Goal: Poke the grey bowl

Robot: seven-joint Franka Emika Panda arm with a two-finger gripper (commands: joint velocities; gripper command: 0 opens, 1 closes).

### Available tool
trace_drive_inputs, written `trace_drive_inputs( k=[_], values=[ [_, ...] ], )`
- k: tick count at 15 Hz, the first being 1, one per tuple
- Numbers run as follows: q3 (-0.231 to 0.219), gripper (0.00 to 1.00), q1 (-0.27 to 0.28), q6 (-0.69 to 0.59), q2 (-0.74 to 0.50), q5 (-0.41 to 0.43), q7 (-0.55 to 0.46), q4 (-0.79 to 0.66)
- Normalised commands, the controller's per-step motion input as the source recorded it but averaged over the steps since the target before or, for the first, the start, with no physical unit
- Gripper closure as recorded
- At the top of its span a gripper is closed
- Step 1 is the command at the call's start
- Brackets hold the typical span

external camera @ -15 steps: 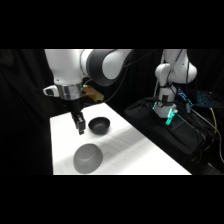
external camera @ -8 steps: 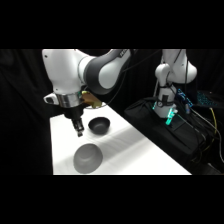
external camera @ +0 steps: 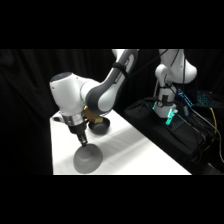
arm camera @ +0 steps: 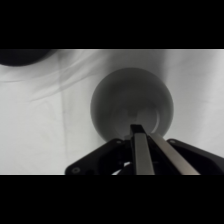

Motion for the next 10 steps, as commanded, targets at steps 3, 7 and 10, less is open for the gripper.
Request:
trace_drive_inputs(
  k=[3,7,10],
  values=[
    [0.07,1.0,-0.088,0.14,0.22,0.129,-0.19,0.23],
    [0.083,1.0,-0.086,0.11,0.16,0.129,-0.2,0.2],
    [0.037,1.0,-0.031,0.06,0.0,0.059,-0.13,0.09]
  ],
)
